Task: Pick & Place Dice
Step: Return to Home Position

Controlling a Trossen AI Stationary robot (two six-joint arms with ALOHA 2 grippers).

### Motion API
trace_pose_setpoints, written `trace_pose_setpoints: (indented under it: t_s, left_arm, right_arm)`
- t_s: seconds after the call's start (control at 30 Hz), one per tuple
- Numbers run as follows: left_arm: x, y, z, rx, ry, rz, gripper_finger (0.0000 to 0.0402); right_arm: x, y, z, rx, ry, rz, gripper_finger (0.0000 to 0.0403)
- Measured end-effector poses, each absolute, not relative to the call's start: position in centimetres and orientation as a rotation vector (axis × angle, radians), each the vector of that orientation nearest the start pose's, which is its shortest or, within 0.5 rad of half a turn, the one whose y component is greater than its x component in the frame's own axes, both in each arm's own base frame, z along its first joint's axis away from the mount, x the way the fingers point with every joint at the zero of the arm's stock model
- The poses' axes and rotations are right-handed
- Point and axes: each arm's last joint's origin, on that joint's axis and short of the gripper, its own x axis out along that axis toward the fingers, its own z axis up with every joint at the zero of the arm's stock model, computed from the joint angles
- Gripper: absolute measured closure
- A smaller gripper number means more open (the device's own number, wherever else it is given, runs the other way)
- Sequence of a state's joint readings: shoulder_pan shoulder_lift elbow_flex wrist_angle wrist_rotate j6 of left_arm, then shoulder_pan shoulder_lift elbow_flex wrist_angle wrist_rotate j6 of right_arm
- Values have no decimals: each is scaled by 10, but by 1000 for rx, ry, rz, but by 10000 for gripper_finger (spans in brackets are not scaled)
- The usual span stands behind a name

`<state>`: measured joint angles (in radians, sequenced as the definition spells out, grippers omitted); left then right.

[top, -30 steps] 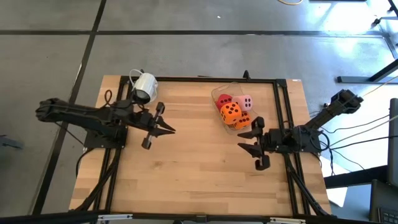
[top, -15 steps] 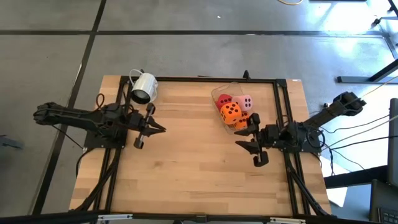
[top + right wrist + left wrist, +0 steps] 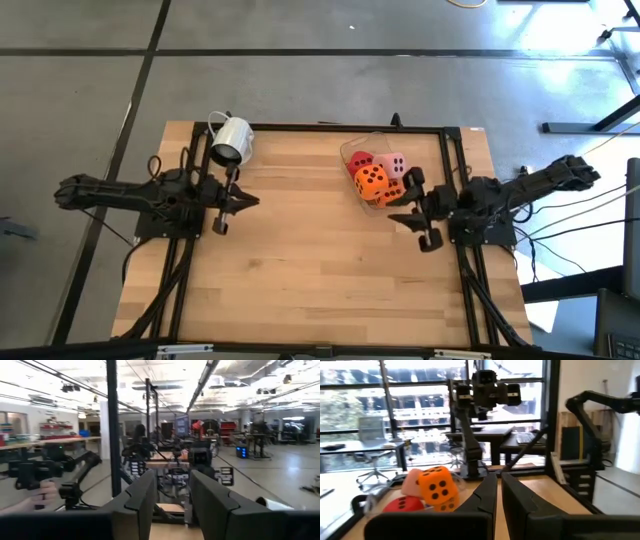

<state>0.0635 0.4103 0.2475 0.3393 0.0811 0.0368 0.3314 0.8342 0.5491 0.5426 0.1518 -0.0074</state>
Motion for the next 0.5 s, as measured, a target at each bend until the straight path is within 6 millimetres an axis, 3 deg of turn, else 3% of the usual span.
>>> trace_pose_setpoints:
  t_s: [0.5]
  left_arm:
    - [120,35,233,16,-116,87,382]
  right_arm:
    - [178,14,307,-52,-155,89,285]
